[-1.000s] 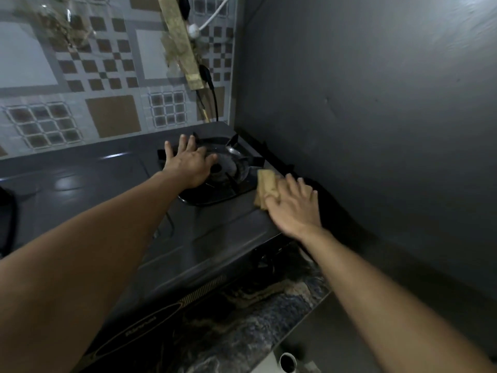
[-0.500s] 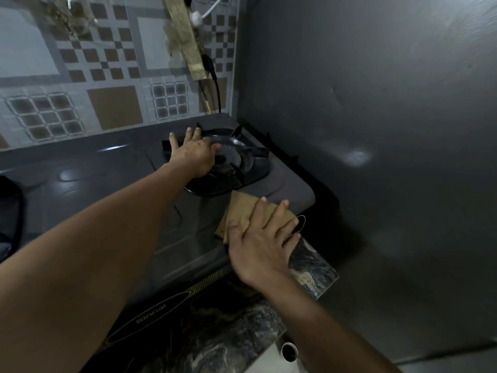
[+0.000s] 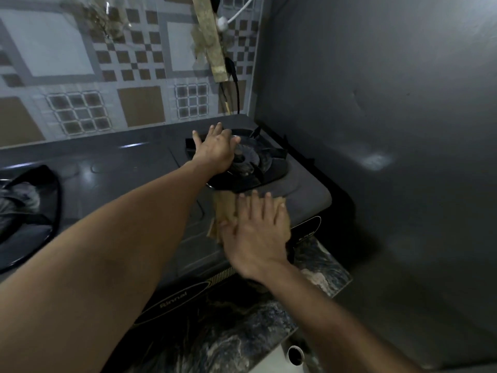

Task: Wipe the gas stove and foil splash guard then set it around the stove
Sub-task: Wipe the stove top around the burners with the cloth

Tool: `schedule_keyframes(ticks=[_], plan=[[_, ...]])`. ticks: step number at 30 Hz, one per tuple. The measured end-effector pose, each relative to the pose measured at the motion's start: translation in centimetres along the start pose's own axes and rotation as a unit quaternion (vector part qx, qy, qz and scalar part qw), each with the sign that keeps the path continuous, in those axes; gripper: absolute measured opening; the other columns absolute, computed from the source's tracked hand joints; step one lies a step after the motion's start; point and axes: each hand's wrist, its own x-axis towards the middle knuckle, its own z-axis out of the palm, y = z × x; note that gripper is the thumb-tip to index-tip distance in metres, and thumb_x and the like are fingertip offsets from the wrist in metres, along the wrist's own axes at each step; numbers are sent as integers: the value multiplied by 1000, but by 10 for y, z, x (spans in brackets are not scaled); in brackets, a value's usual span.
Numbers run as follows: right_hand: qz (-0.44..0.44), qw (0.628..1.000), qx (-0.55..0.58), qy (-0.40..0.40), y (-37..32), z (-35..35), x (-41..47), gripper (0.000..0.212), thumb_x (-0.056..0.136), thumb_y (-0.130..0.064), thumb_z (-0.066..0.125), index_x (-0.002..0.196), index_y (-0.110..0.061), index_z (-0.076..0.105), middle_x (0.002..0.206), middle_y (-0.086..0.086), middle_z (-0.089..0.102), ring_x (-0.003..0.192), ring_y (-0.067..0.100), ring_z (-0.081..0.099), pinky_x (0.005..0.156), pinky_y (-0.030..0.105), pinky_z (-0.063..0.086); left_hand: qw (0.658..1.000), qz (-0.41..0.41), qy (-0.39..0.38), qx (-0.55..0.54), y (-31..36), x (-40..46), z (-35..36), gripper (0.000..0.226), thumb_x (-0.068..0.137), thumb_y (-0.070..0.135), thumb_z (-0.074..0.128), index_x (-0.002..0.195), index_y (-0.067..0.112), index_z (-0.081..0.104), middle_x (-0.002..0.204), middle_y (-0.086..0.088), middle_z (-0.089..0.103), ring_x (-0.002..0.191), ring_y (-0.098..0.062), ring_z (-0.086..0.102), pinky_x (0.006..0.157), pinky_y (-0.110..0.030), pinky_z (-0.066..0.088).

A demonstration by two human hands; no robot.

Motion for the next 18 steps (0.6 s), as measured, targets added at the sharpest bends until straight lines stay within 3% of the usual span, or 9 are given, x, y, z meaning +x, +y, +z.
schedule_keyframes(ticks=[5, 9, 11, 14, 18], plan=[[-88, 995, -14, -34, 40, -8, 10, 62, 98, -45, 17, 156, -26, 5, 164, 0, 1, 150, 21, -7, 120, 44, -7, 1000, -10, -8, -25, -19, -11, -27, 65, 101, 51, 27, 146, 5, 35, 161, -17, 13, 150, -30, 4, 119, -55, 1], [-15, 999, -5, -52, 89, -21, 28, 61, 98, -44, 17, 155, -25, 8, 164, -1, 1, 150, 19, -4, 120, 43, -5, 998, -36, 22, 45, -63, -42, -72, 71, 100, 55, 24, 151, 6, 26, 162, -15, 10, 151, -27, 3, 120, -49, 2], [-51, 998, -27, -36, 73, -19, 18, 71, 88, -52, 9, 155, -28, 12, 163, -4, 7, 150, 19, 0, 120, 44, -3, 994, -65, 33, 81, -92, -61, -89, 74, 99, 58, 21, 150, 5, 27, 162, -17, 12, 150, -29, 6, 120, -51, 2], [-190, 981, -32, -10, 21, -8, -12, 72, 87, -53, 11, 153, -28, 23, 161, -3, 22, 149, 22, 13, 120, 46, 4, 985, -109, 37, 127, -131, -87, -103, 76, 98, 60, 19, 147, 4, 33, 159, -20, 20, 149, -32, 12, 119, -56, 6], [-222, 973, -51, -39, -25, -6, -13, 77, 87, -58, -1, 155, -23, 8, 163, -1, 7, 150, 25, 1, 120, 46, -1, 973, -169, 16, 158, -163, -120, -112, 78, 96, 62, 19, 144, 3, 38, 158, -18, 23, 148, -31, 12, 118, -58, 7]])
